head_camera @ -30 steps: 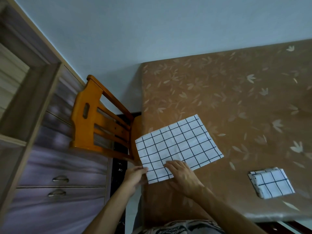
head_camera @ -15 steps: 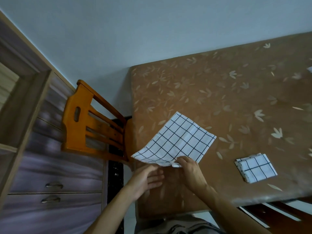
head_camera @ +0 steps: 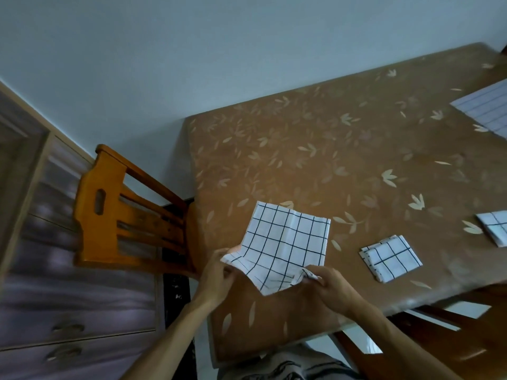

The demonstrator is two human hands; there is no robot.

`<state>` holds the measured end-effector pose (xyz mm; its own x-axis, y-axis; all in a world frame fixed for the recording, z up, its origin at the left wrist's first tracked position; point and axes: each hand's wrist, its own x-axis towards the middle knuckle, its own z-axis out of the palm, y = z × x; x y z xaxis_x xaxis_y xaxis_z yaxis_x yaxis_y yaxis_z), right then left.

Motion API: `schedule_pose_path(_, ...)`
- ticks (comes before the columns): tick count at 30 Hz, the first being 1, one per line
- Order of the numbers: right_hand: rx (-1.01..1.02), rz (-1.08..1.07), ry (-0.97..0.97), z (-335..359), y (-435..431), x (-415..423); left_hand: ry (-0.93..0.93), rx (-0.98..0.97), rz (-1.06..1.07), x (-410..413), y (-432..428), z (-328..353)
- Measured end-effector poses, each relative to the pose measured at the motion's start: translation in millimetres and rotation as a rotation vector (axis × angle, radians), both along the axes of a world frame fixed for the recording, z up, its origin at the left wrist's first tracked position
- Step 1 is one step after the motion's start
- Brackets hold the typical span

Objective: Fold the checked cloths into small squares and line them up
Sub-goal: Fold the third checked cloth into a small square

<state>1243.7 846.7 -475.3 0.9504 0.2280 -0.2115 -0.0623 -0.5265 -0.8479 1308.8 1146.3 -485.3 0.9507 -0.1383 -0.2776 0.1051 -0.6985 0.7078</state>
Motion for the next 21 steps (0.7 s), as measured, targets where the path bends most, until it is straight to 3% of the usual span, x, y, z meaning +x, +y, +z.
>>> schedule_pose_path(3,-0.035,0.008,0.011,-4.9,-6.9,-5.8,-0.076,0.077,-0.097,-1.3,-5.1,7.1)
schedule_pose_path(7,0.012,-0.118,0.024,-11.2,-13.4,-7.9,-0.061,0.017,-0.118,-11.0,2.2,9.8)
schedule_pose_path(12,-0.006,-0.096,0.207,-19.3,-10.6,0.6,0.194,-0.140,0.080,-31.9,15.4,12.5)
schedule_pose_path(17,-0.176,-0.155,0.210,-33.2,-4.6,18.2,0.247,-0.168,0.134,-46.5,17.1,11.1)
schedule_pose_path(21,-0.257,-0.186,0.206,-36.5,-0.3,28.1,0.393,-0.190,0.233,-46.4,17.6,-1.5)
